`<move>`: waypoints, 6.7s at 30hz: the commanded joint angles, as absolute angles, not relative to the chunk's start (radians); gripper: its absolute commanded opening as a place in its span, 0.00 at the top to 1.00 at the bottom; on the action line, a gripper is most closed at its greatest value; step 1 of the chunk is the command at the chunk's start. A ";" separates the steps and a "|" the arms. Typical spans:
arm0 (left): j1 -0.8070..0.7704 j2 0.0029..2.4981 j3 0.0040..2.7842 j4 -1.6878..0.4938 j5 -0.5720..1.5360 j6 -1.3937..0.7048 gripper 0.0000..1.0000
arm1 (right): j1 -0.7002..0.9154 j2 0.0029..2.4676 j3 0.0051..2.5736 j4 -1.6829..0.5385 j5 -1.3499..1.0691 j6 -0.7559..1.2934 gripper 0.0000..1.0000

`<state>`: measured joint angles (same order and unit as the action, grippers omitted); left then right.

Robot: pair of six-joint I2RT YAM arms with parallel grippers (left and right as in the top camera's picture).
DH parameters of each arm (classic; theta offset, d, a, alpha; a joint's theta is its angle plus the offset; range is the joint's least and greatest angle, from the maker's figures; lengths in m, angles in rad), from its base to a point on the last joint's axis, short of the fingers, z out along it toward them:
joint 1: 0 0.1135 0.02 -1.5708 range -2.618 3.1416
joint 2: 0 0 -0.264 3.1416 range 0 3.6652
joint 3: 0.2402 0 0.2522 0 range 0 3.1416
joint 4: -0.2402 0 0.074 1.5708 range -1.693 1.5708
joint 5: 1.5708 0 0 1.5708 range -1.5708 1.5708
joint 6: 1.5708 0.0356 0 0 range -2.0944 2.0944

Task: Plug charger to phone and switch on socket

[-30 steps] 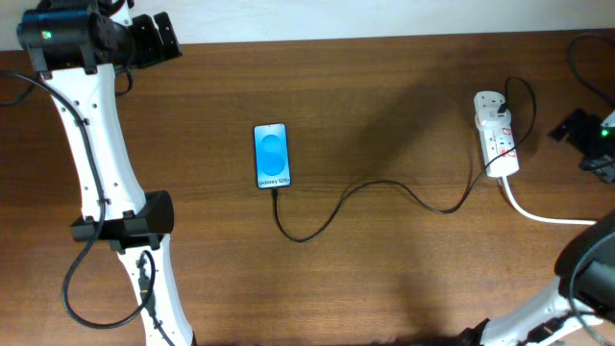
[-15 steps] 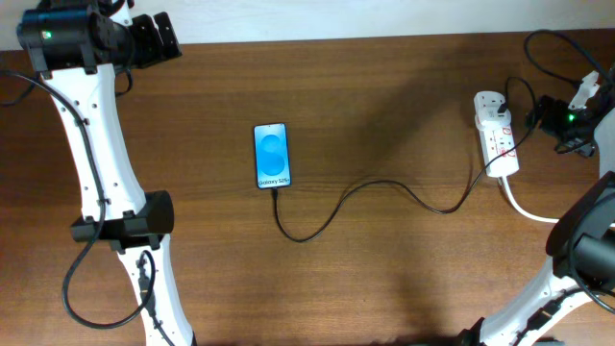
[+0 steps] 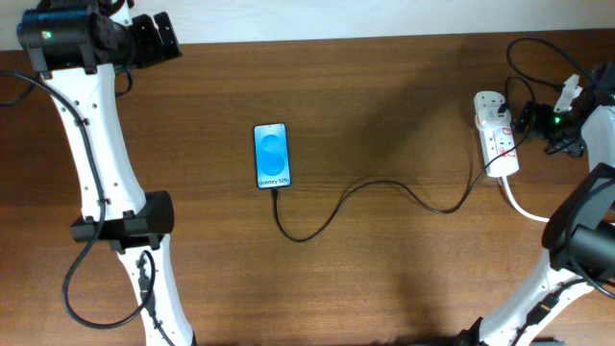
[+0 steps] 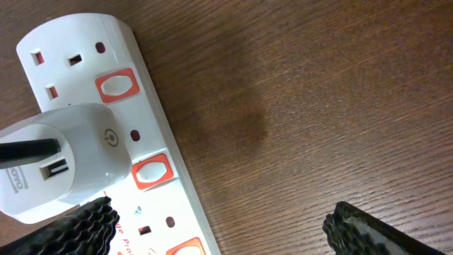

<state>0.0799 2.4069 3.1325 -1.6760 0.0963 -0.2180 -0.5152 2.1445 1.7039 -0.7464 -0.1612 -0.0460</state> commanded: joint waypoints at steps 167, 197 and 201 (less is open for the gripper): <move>0.081 2.401 3.131 -1.675 0.089 -0.223 0.01 | -0.465 2.257 1.842 -0.785 -0.071 0.023 0.02; 0.081 2.401 3.131 -1.675 0.089 -0.223 0.01 | -0.465 2.284 1.776 -0.778 -0.093 0.015 0.02; 0.081 2.401 3.131 -1.675 0.089 -0.223 0.01 | -0.464 2.284 1.776 -0.786 -0.101 0.015 0.02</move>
<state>0.0799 2.4069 3.1325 -1.6760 0.0963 -0.2180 -0.4770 2.2612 1.7931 -0.7780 -0.0647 0.0189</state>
